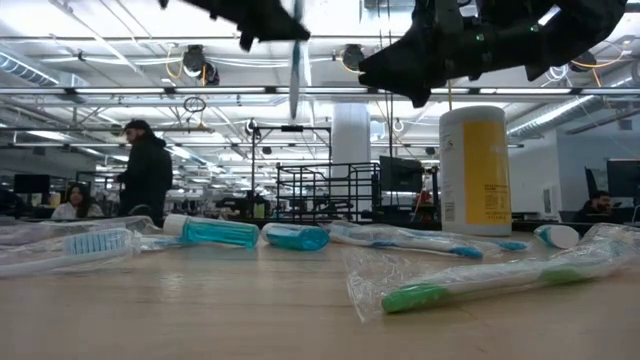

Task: Pick & Place toothbrushing station
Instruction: Put the blue toothbrush into the black wire organizer

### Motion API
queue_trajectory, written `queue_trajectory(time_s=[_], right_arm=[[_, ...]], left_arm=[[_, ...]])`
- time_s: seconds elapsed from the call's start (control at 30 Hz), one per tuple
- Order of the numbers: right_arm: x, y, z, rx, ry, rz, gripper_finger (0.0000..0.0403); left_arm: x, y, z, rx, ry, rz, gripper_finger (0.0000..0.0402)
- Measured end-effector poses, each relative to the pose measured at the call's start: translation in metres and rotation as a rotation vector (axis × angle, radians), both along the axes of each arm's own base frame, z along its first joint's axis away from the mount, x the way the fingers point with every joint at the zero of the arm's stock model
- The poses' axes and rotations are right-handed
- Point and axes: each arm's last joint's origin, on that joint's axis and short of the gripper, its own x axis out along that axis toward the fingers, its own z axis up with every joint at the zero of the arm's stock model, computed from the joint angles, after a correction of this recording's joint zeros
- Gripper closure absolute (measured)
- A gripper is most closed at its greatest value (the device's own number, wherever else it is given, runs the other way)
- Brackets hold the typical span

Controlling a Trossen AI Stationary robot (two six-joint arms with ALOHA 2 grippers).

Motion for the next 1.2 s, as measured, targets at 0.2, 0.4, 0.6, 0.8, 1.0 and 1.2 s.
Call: queue_trajectory(time_s=[0.2,0.4,0.6,0.8,1.0,1.2], right_arm=[[0.0,0.0,0.0,-0.001,0.004,0.0,0.0263],[0.0,0.0,0.0,-0.038,0.005,0.003,0.0264],[0.0,0.0,0.001,-0.065,-0.001,0.002,0.0268],[0.0,0.0,0.001,-0.066,0.0,0.002,0.0269],[0.0,0.0,0.001,-0.066,0.0,0.002,0.027],[0.0,0.0,0.0,-0.066,0.001,0.003,0.027]], left_arm=[[-0.009,0.021,-0.045,0.023,-0.176,0.053,0.0386],[-0.009,0.029,-0.073,-0.073,-0.168,0.069,0.0392],[0.001,0.033,-0.094,-0.087,-0.098,0.119,0.0394],[0.011,0.037,-0.118,-0.167,-0.065,0.171,0.0391],[0.024,0.036,-0.138,-0.195,-0.096,0.213,0.0392],[0.024,0.037,-0.151,-0.226,-0.029,0.295,0.0363]])
